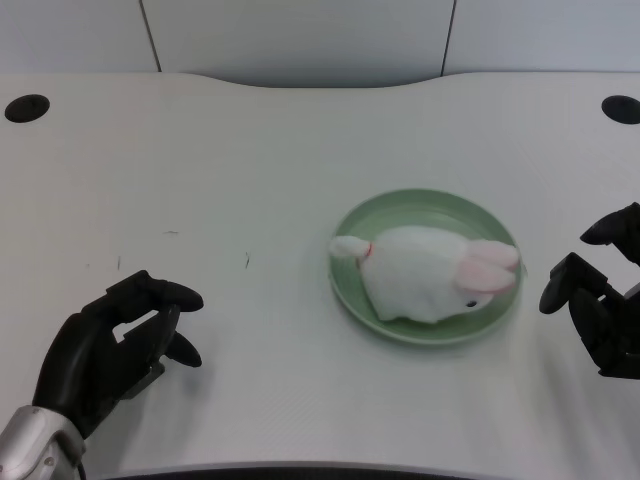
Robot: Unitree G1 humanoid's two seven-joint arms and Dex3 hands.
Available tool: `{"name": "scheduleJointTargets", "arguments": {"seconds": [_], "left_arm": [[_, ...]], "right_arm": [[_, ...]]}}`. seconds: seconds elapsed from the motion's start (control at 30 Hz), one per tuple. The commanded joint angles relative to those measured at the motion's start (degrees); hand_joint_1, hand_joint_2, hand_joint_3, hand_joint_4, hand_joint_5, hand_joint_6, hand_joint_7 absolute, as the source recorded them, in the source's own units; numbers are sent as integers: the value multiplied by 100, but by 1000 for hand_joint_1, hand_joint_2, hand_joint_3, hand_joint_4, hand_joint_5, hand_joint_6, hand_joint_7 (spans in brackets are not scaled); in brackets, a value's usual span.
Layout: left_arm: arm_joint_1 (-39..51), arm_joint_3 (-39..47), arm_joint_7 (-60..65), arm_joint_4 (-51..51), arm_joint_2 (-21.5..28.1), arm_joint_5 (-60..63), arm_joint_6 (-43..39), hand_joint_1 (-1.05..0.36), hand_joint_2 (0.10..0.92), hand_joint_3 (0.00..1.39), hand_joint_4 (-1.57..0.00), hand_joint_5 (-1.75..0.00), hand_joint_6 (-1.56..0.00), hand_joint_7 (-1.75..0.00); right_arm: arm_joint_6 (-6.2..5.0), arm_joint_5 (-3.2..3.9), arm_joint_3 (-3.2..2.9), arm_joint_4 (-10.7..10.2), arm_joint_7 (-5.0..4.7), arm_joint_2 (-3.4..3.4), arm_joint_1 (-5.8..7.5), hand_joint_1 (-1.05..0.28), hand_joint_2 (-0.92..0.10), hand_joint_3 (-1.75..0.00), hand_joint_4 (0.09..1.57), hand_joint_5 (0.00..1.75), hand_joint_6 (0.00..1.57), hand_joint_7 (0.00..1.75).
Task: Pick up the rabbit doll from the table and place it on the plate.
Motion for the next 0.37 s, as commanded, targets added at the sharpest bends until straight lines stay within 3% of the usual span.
{"name": "scheduleJointTargets", "arguments": {"seconds": [0.03, 0.1, 0.23, 0.3, 0.37], "left_arm": [[-51, 80, -33, 160, 82, -31, -62, -649, 921, 533, -514, -1696, -500, -1277], [-131, 105, -121, 343, 117, -28, -242, -652, 921, 541, -528, -1712, -512, -1299], [-253, 145, -218, 604, 147, -55, -362, -657, 921, 578, -530, -1732, -504, -1325], [-232, 148, -99, 570, 117, -26, -321, -662, 921, 566, -532, -1729, -515, -1324], [-210, 145, -23, 511, 102, -13, -257, -662, 921, 554, -532, -1726, -520, -1318]], "right_arm": [[-30, -46, -28, 39, -107, -29, -47, 216, -132, -1746, 700, 1716, 445, 1604], [-32, -58, -11, 112, -117, -4, -84, 219, -136, -1746, 719, 1714, 455, 1601], [9, -87, 32, 55, -156, -5, -75, 228, -170, -1746, 704, 1701, 448, 1588], [-83, -89, 17, 249, -93, -4, -154, 220, -152, -1746, 710, 1703, 455, 1587], [-120, -105, 9, 370, -92, -11, -209, 213, -134, -1746, 725, 1707, 464, 1587]]}}
